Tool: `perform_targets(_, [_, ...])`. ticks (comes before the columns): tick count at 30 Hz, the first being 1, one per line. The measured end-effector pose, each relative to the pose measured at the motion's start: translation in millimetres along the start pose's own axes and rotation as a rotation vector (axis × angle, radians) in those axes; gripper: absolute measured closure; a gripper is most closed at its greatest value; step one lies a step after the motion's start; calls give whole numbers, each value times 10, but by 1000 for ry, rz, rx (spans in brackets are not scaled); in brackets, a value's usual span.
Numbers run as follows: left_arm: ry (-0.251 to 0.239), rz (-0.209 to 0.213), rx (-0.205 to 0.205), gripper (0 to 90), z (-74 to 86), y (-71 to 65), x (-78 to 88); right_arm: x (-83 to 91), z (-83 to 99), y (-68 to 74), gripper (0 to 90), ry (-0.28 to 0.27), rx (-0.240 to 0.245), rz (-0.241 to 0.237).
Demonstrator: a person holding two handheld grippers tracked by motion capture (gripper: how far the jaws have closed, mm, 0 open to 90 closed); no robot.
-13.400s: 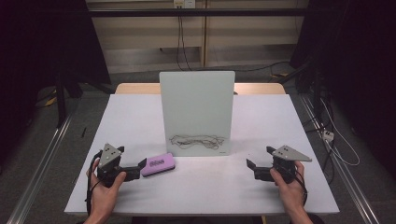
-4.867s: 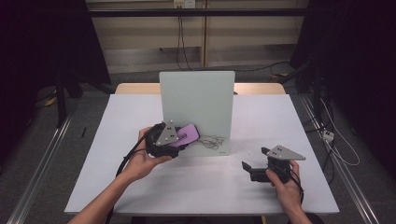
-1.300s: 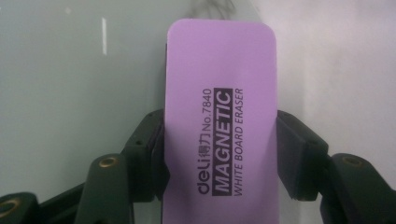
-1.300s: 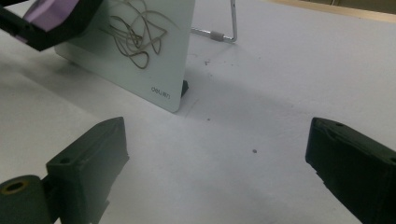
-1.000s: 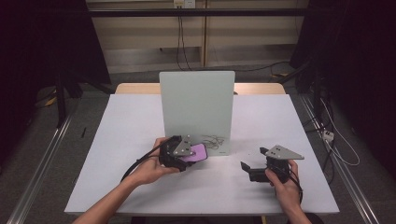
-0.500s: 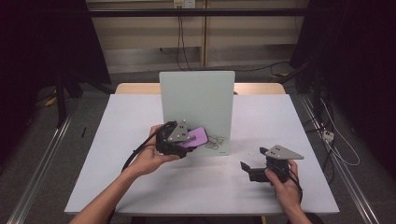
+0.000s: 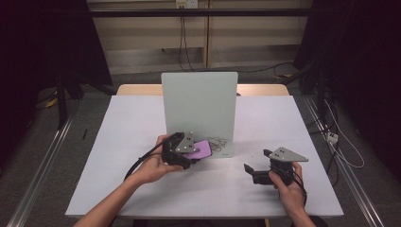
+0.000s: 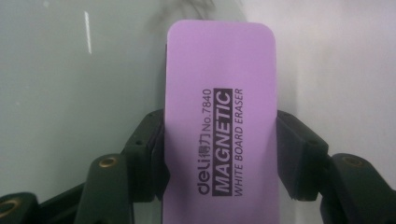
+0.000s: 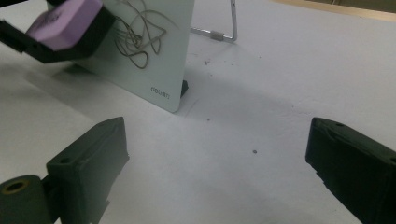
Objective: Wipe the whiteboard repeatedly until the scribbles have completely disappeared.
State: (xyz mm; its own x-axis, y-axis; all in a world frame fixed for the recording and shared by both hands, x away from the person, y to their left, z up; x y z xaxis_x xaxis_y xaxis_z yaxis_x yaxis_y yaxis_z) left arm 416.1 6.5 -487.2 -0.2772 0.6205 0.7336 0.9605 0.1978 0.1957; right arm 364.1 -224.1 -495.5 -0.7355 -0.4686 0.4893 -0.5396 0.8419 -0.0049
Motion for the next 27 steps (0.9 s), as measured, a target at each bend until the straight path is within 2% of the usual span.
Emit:
perform_targets(3, [22,8,-6,411,74,-41,-28,2,0,0,56,1,-1,0])
perform_targets(6, [7,3,12,412,76,-1,24,8,1,-1,56,2,-4,1])
perform_targets(13, [-97,-91,69,412,-104,283,365,-2,-1,-2,56,1,-3,2])
perform_targets(16, [-158,-140,94,411,-211,423,521,-7,-3,12,56,3,0,-2])
perform_targets(18, [-182,-140,114,411,-248,480,578,-5,-3,10,56,2,3,0])
perform_targets(21, [-167,-155,90,411,-254,457,540,-2,-1,1,56,1,-3,1])
perform_targets(27, [-128,-128,58,411,-281,323,348,-7,-4,16,55,3,5,-3])
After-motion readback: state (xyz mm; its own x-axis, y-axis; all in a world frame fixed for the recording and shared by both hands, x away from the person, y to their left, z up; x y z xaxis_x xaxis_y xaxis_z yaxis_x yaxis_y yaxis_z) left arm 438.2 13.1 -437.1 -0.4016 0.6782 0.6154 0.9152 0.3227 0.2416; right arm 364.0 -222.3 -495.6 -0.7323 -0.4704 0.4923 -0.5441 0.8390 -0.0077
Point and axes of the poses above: each handheld gripper's, and its own axes: x roughly backward along the jaws, z roughly out of its underside, y roughly to its left, the point moved 9 cm from there along -x, roughly forward along the jaws, and after that the axes turned 5 degrees about x, right-handed, at the moved point
